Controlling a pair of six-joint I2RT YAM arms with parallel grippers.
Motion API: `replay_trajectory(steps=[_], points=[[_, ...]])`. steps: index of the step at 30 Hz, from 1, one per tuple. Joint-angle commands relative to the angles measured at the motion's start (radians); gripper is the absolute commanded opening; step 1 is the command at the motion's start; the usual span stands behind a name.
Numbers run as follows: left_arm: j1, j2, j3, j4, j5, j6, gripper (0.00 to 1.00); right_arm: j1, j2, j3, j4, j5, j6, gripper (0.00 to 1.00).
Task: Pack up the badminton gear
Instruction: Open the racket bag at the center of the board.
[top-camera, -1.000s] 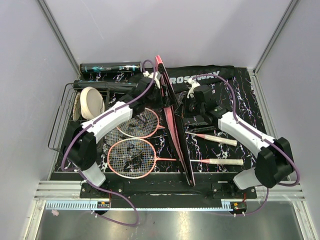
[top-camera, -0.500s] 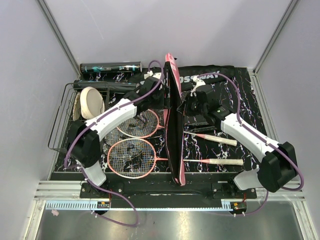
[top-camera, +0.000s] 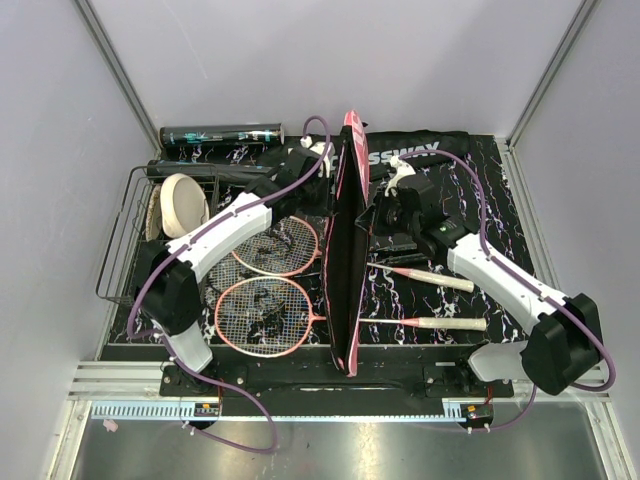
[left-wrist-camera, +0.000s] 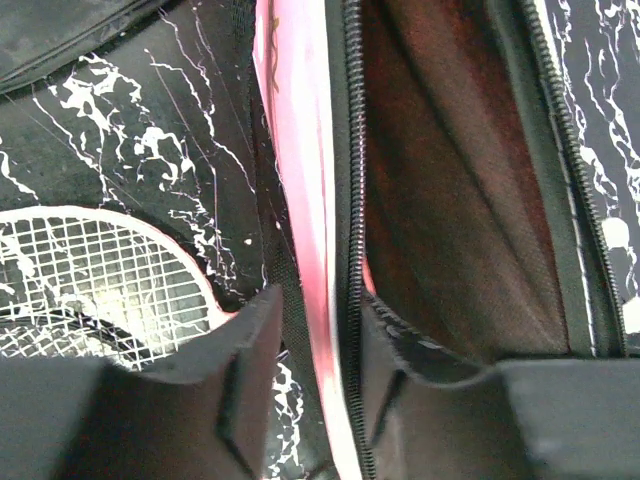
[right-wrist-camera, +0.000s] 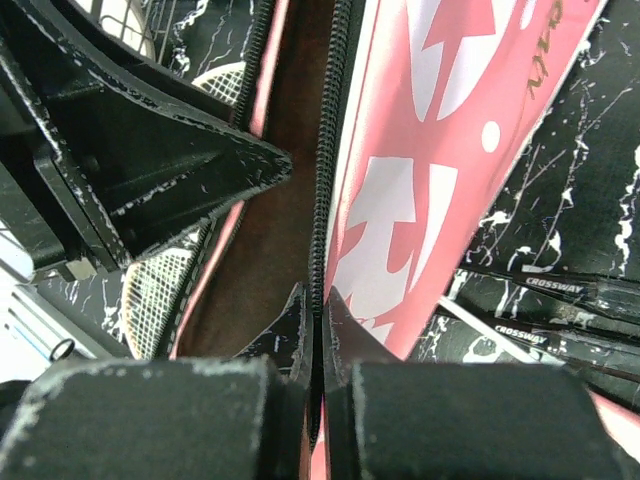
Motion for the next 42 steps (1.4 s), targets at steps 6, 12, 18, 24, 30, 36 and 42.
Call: replay_trajectory(steps=[6,12,18,24,30,36,42], points=[[-0.005,0.028,0.074,0.038,0.053,-0.046,0.57,0.006,-0.03,0.016,0.122,-0.094,0.023,0.0],[-0.002,0.08,0.163,0.007,0.008,-0.022,0.38,0.006,-0.047,0.022,0.111,-0.106,0.006,0.0],[0.001,-0.052,0.212,-0.129,-0.135,0.021,0.0,-0.058,0.0,0.076,-0.024,-0.166,-0.11,0.0],[0.098,-0.14,0.293,-0.51,-0.081,-0.003,0.0,-0.125,0.166,0.254,-0.214,-0.347,-0.218,0.3],[0.23,-0.308,0.124,-0.551,-0.123,-0.014,0.0,-0.103,0.044,0.242,-0.315,-0.285,-0.3,0.82],[0.247,-0.375,0.201,-0.576,-0.435,0.017,0.0,-0.096,-0.241,0.012,-0.309,-0.345,-0.255,1.0],[0.282,-0.363,0.3,-0.562,-0.596,0.018,0.0,0.006,-0.263,-0.103,-0.366,-0.367,-0.215,0.99]])
